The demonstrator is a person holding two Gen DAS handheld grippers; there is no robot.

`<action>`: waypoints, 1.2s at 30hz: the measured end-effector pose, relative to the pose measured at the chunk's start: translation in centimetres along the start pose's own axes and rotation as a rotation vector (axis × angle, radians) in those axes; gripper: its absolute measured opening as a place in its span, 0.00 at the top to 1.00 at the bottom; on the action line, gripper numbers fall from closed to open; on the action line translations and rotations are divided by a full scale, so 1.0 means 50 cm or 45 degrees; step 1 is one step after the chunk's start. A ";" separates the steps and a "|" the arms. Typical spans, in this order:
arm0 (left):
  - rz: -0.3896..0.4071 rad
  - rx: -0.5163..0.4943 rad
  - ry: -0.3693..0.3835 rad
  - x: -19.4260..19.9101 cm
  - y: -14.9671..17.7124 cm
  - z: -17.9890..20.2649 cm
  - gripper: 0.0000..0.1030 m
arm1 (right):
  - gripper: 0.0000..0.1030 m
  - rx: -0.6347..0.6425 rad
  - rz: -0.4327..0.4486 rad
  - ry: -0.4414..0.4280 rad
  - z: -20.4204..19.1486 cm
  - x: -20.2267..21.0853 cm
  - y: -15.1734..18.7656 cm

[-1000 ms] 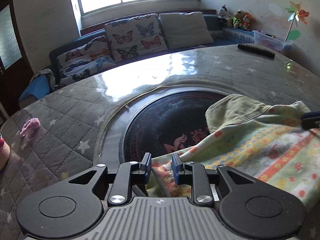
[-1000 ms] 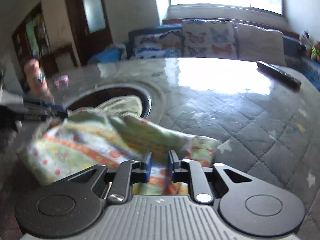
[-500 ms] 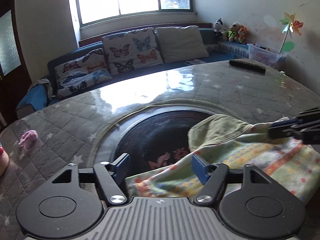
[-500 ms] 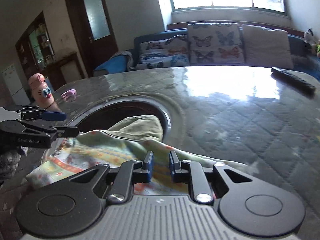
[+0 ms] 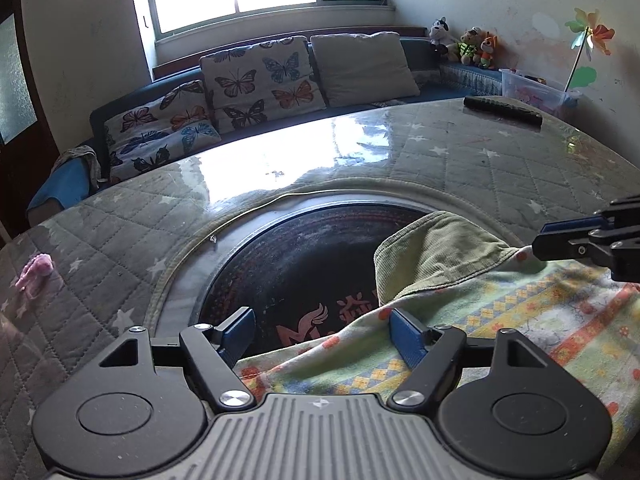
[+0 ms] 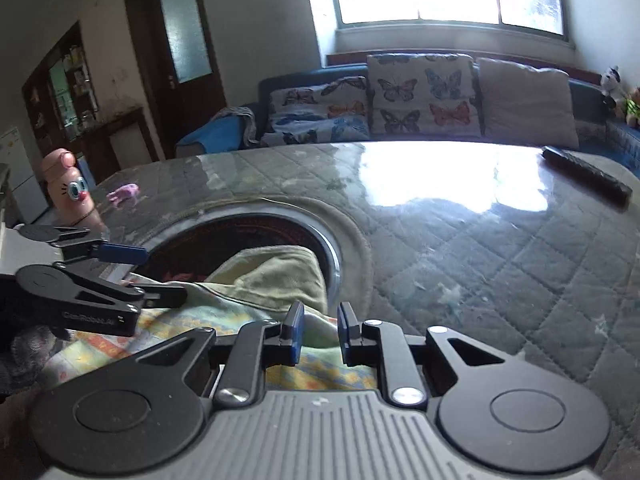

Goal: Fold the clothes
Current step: 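Open both grippers and smooth the folded shirt flat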

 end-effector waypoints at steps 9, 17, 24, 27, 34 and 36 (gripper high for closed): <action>0.007 -0.002 -0.023 0.007 -0.001 -0.001 0.21 | 0.79 0.053 -0.053 -0.001 -0.017 -0.017 0.001; 0.070 -0.032 -0.007 0.069 0.013 0.024 0.16 | 0.72 0.155 -0.023 -0.079 -0.084 0.020 0.000; 0.082 -0.064 0.016 0.116 0.061 0.046 0.14 | 0.70 0.214 -0.053 -0.103 -0.121 0.027 0.026; 0.087 -0.086 0.006 0.128 0.084 0.053 0.14 | 0.70 0.237 -0.050 -0.108 -0.133 0.046 0.038; 0.112 -0.086 -0.023 0.154 0.122 0.050 0.14 | 0.70 0.317 -0.021 -0.093 -0.163 0.096 0.071; 0.116 -0.079 -0.028 0.157 0.128 0.050 0.14 | 0.69 0.329 -0.011 -0.093 -0.170 0.106 0.079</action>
Point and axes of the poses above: each gripper's, at about its wrist camera, not at the fingertips, and x roughly against the way its jaws point, z to its right, y to its underside, the point moved 5 cm from there along -x, roughly the way its jaws point, and after that the axes turned 10 degrees about x, right-handed, at the moved point
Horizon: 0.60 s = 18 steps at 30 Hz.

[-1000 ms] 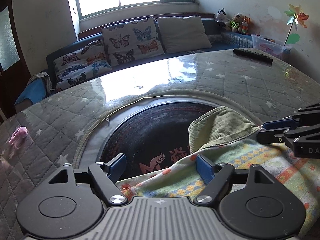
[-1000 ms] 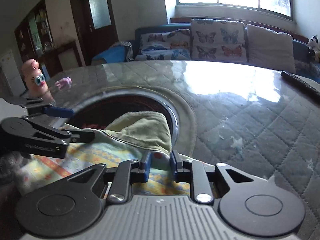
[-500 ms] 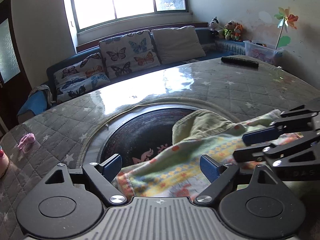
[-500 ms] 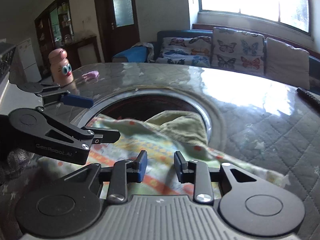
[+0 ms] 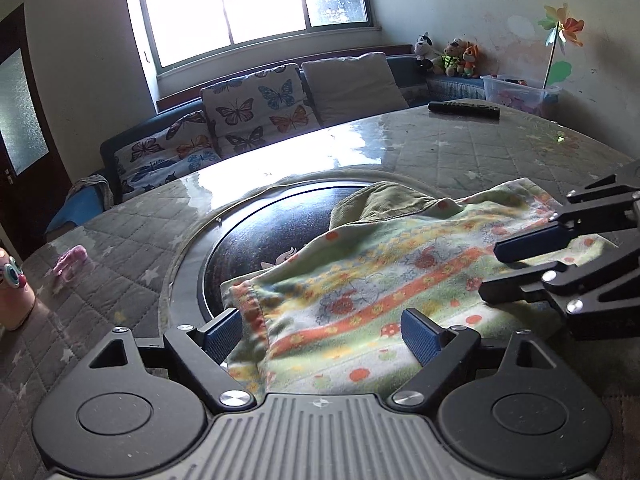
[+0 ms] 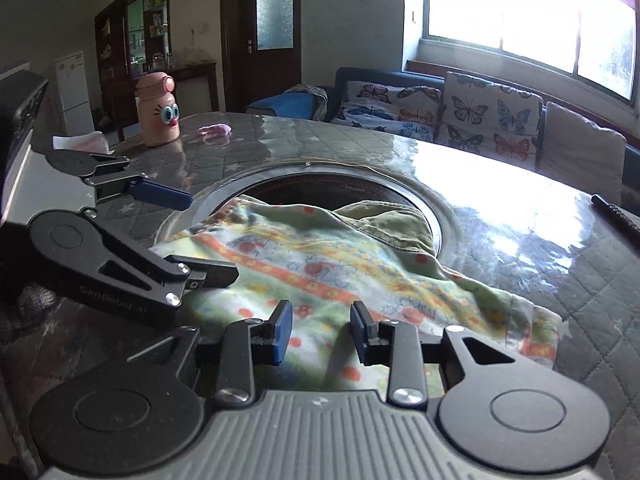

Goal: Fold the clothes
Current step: 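Open both grippers and smooth the folded shirt flat, then press the folded bundle flat with both open grippers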

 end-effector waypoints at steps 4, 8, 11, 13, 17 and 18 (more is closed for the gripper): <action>0.004 -0.001 -0.021 0.002 0.009 0.004 0.13 | 0.69 0.027 0.012 0.021 -0.014 0.008 0.012; 0.032 0.019 -0.019 0.023 0.002 0.005 0.13 | 0.66 -0.005 0.037 0.026 -0.012 0.030 0.014; 0.067 0.024 -0.004 0.043 -0.005 0.015 0.13 | 0.66 -0.006 0.030 0.024 -0.017 0.035 0.025; 0.078 0.013 0.008 0.047 -0.005 0.025 0.13 | 0.66 0.001 0.014 0.026 -0.022 0.027 0.036; 0.050 -0.028 -0.005 0.032 0.013 0.040 0.13 | 0.66 0.011 0.022 0.035 -0.025 0.028 0.042; 0.043 -0.035 -0.007 0.030 0.017 0.041 0.13 | 0.66 0.004 0.027 0.030 -0.023 0.033 0.039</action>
Point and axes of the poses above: each gripper's, at about its wrist camera, not at the fingertips, and x roughly against the way its jaws point, z to its right, y to its underside, the point moved 5 cm from there along -x, roughly the way its jaws point, and after that the axes turned 10 degrees about x, right-handed, at the moved point
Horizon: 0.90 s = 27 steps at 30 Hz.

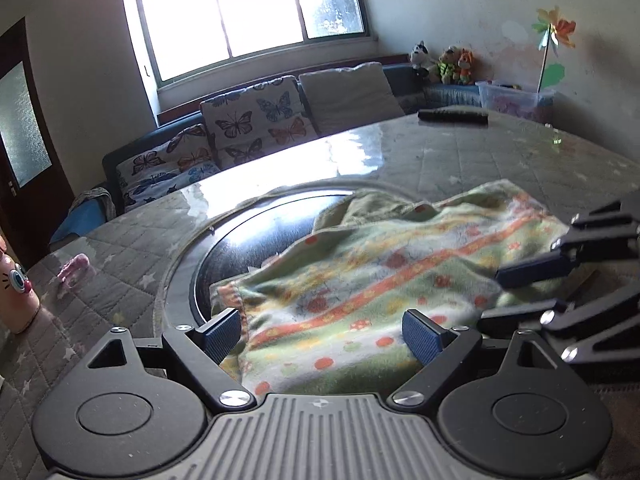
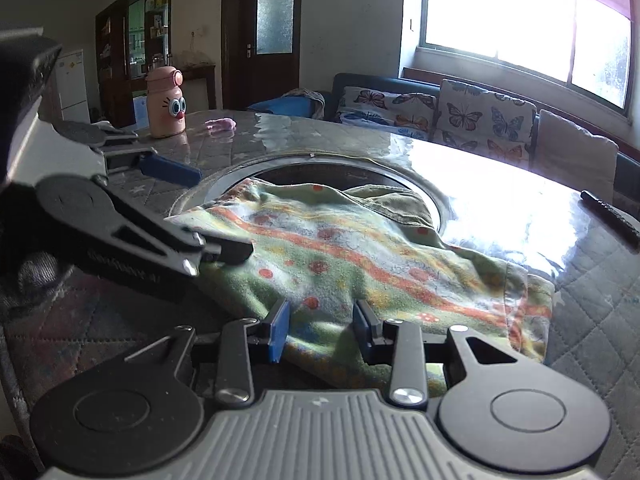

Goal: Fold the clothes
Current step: 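Press the folded bundle flat with both open grippers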

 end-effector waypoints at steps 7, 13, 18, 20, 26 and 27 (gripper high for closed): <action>-0.010 0.003 -0.002 -0.003 0.007 0.002 0.12 | 0.66 -0.046 0.021 0.027 0.020 0.005 -0.008; -0.018 0.007 -0.007 -0.006 0.014 0.004 0.11 | 0.66 -0.071 0.002 0.034 0.032 0.014 0.012; -0.023 0.019 -0.007 -0.008 0.016 0.004 0.11 | 0.66 -0.136 -0.029 0.080 0.063 0.031 0.038; -0.025 0.022 -0.007 -0.008 0.016 0.003 0.10 | 0.65 -0.186 -0.041 0.091 0.077 0.039 0.054; -0.031 0.032 -0.006 -0.009 0.016 0.001 0.10 | 0.66 -0.259 -0.045 0.116 0.105 0.063 0.082; -0.033 0.039 -0.004 -0.010 0.016 0.001 0.10 | 0.67 -0.268 -0.045 0.116 0.109 0.065 0.085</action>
Point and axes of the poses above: each gripper's, at about its wrist camera, not at the fingertips, and x roughly against the way its jaws point, z to its right, y to its underside, the point moved 5 cm from there along -x, roughly the way its jaws point, and after that the axes turned 10 degrees about x, right-handed, at the moved point
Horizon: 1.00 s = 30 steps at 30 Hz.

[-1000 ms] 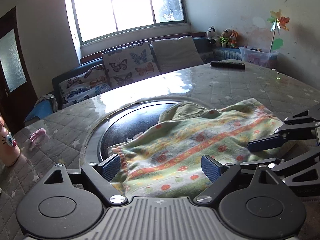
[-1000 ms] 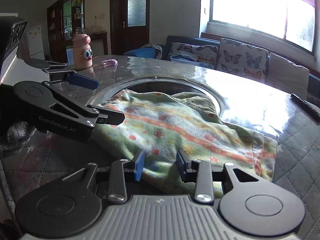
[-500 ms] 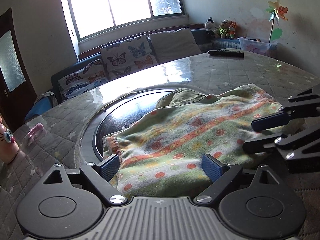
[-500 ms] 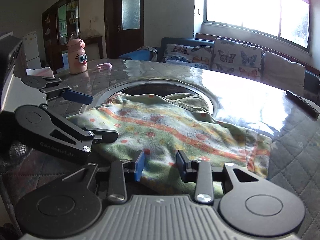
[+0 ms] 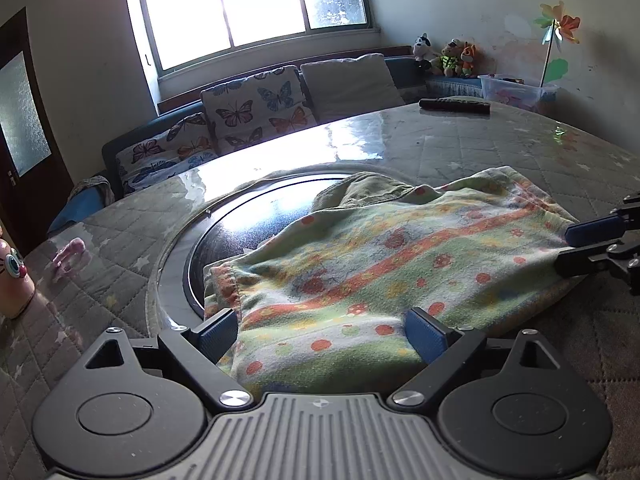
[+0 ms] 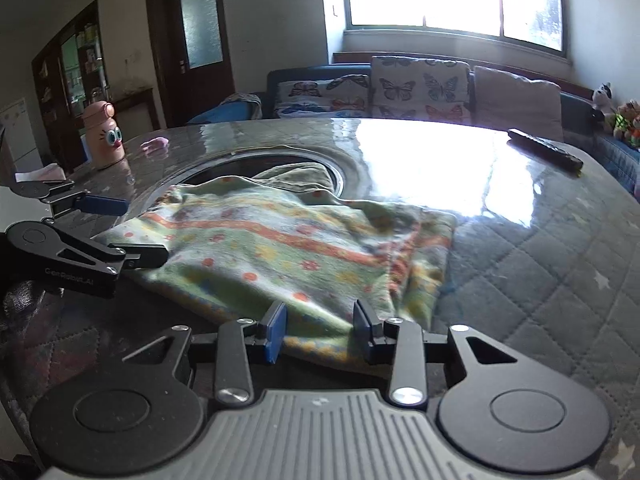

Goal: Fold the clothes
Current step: 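Press the folded bundle flat with both open grippers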

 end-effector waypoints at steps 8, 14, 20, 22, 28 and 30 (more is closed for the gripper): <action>-0.025 0.068 0.019 0.004 0.009 -0.011 0.10 | 0.69 0.027 -0.024 0.000 0.000 0.001 0.000; -0.013 0.112 0.014 0.017 0.012 -0.032 0.07 | 0.69 0.019 -0.033 -0.005 0.004 0.002 0.000; 0.008 0.172 -0.065 0.026 0.014 -0.077 0.07 | 0.69 0.013 -0.038 -0.007 0.004 0.002 0.000; -0.002 0.203 -0.095 0.025 0.021 -0.095 0.07 | 0.69 0.016 -0.038 -0.007 0.004 0.002 0.000; -0.010 0.268 -0.159 0.033 0.042 -0.139 0.07 | 0.69 0.017 -0.039 -0.009 0.005 0.003 0.000; -0.001 0.261 -0.168 0.040 0.044 -0.146 0.06 | 0.69 0.020 -0.040 -0.009 0.005 0.003 0.000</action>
Point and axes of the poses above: each gripper's, at about its wrist camera, not at the fingertips, and x roughly against the way its jaws point, z to its right, y to its underside, the point moved 5 cm from there along -x, roughly the way its jaws point, and after that the axes turned 10 degrees about x, right-handed, at the moved point
